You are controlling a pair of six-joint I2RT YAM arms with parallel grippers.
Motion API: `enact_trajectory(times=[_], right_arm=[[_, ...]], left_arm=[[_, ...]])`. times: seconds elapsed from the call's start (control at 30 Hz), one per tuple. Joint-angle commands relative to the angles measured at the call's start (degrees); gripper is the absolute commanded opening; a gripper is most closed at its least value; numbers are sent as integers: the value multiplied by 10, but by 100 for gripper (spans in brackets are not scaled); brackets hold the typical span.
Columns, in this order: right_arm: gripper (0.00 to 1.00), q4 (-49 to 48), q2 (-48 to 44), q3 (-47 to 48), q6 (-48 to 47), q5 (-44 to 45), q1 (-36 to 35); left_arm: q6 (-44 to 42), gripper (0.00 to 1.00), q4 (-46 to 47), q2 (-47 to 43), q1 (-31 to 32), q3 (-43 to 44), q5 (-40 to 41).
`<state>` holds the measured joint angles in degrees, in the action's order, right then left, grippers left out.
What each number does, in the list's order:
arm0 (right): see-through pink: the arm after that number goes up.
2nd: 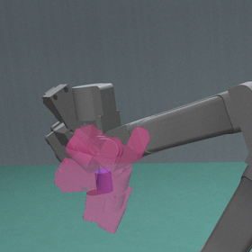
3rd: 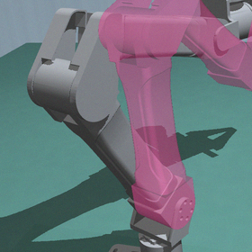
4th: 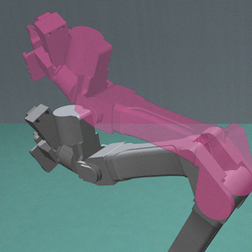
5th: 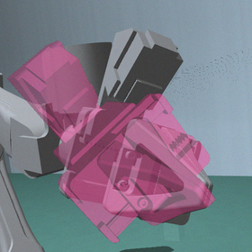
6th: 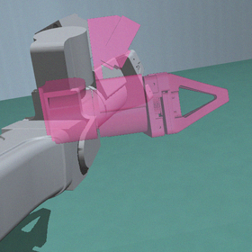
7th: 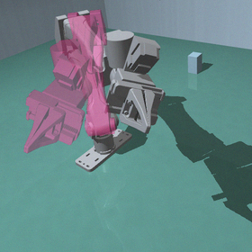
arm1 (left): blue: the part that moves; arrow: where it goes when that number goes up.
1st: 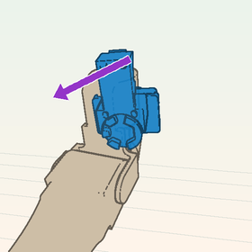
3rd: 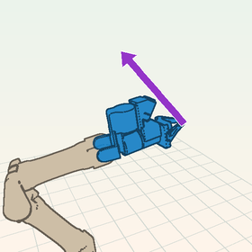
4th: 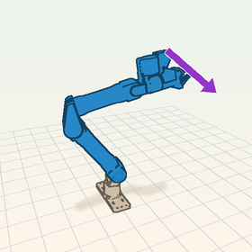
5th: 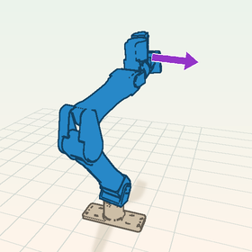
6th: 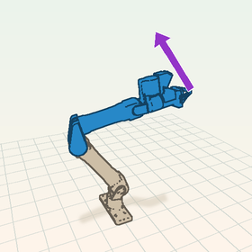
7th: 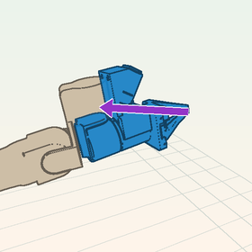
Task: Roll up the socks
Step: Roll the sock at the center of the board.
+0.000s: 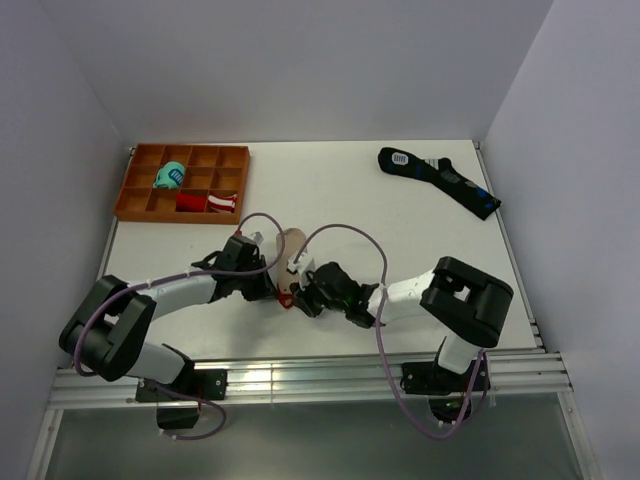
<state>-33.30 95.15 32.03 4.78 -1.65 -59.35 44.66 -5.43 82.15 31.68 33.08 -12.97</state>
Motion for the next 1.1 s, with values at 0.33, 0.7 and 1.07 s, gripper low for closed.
enact_trajectory(times=[0.33,0.7,1.07], right_arm=[[30,296,82,198,64,-287,99],[29,392,168,277,92,-450,173],[28,531,224,354,66,-524,224]], left_arm=[[-6,17,137,-101,2,-67,65],[-25,35,276,-160,4,-151,84],[-39,40,371,-188,49,-221,138]])
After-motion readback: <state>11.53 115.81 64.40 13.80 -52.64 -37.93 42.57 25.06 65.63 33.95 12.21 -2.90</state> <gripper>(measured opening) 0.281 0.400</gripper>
